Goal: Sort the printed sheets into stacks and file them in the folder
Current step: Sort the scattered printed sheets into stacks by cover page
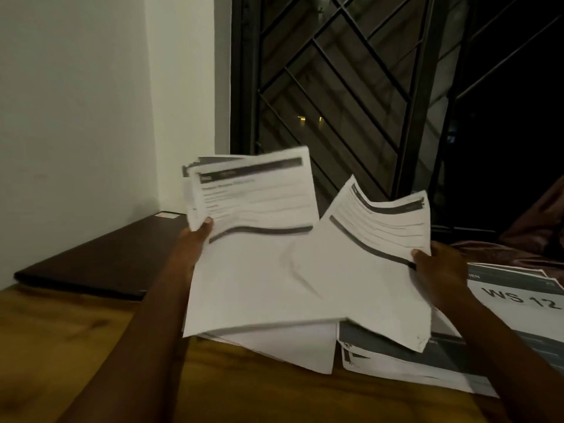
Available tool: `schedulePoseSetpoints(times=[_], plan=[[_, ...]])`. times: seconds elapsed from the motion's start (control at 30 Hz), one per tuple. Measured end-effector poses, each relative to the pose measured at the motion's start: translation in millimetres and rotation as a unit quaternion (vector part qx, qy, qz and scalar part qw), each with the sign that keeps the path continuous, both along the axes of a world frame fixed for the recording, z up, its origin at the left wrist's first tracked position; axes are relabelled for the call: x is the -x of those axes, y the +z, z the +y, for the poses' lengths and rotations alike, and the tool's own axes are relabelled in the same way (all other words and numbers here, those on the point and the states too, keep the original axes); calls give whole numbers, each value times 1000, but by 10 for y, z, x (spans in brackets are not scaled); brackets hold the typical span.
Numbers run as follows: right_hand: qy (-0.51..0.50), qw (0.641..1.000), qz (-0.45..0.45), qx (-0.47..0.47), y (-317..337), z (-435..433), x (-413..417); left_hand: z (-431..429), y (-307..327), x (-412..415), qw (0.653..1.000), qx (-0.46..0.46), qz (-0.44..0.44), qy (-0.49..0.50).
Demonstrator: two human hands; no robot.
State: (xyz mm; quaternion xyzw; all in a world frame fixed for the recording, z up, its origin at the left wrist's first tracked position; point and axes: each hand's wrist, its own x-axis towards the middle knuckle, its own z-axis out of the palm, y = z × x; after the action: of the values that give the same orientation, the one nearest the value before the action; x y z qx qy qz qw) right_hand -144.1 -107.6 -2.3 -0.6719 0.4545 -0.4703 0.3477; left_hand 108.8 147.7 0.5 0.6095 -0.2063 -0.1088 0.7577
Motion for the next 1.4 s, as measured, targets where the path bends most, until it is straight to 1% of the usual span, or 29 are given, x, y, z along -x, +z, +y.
schedulePoseSetpoints(times=[0.07,0.13,0.17,0.2,0.3,0.4,0.47,0.53,0.6,0.63,0.67,0.7,0.73,0.77,0.8,0.83,0.87,0.9,0.93,1.0,1.07,1.13,1.2,1.27,1.33,1.4], plan=[[-14,999,35,0,-22,-11,-31,101,-28,-96,997,60,51,3],[6,998,56,0,-21,50,-141,135,-74,-153,988,101,113,-11],[25,998,56,-6,-14,105,-215,159,-81,-192,989,100,110,-10],[46,997,54,-14,-15,163,-305,179,-65,-175,992,81,93,-7],[99,993,62,-21,-42,390,-567,170,-27,-256,999,3,32,6],[142,988,54,-15,-110,599,-766,134,-32,-250,1000,21,20,10],[158,986,54,-8,-184,681,-846,77,25,-81,999,27,31,-9],[163,982,92,30,-267,719,-881,6,-55,-132,1000,7,1,-13],[121,973,162,112,-267,697,-848,-30,-102,-180,999,-28,-19,-37],[97,970,163,151,-231,665,-822,-48,-101,-173,998,-40,-26,-36],[88,972,132,175,-170,640,-783,-44,-77,-126,998,-51,-41,-24],[111,980,69,147,-79,628,-738,-52,-76,-105,996,-64,-56,-14],[169,984,-6,62,17,647,-697,-67,-80,-107,995,-74,-64,-8],[247,966,-66,-47,99,668,-656,-90,-96,-132,994,-78,-72,-11],[303,940,-83,-135,136,677,-624,-113,-125,-162,993,-83,-78,-13],[336,923,-70,-175,151,693,-602,-129,-148,-179,994,-83,-75,-17],[349,919,-50,-177,134,699,-598,-150,-178,-204,994,-77,-68,-24],[347,924,-39,-155,105,698,-595,-145,-181,-168,996,-70,-56,-31],[329,937,-26,-120,82,697,-590,-143,-162,-87,997,-55,-40,-35],[266,962,-9,-63,62,657,-609,-132,-141,22,998,-41,-7,-50],[211,976,-15,-45,62,554,-571,-151,-170,24,998,-33,10,-48],[130,991,-13,-2,60,397,-448,-148,-171,28,999,-32,16,-38],[45,998,-12,40,62,239,-266,-137,-165,0,999,-30,21,-30],[-14,999,9,47,32,123,-104,-93,-156,-70,999,6,27,-34],[-14,998,46,27,-25,49,-59,-17,-141,-116,993,74,71,-64],[36,996,82,-6,-83,78,-143,49,-133,-152,973,165,139,-81]])
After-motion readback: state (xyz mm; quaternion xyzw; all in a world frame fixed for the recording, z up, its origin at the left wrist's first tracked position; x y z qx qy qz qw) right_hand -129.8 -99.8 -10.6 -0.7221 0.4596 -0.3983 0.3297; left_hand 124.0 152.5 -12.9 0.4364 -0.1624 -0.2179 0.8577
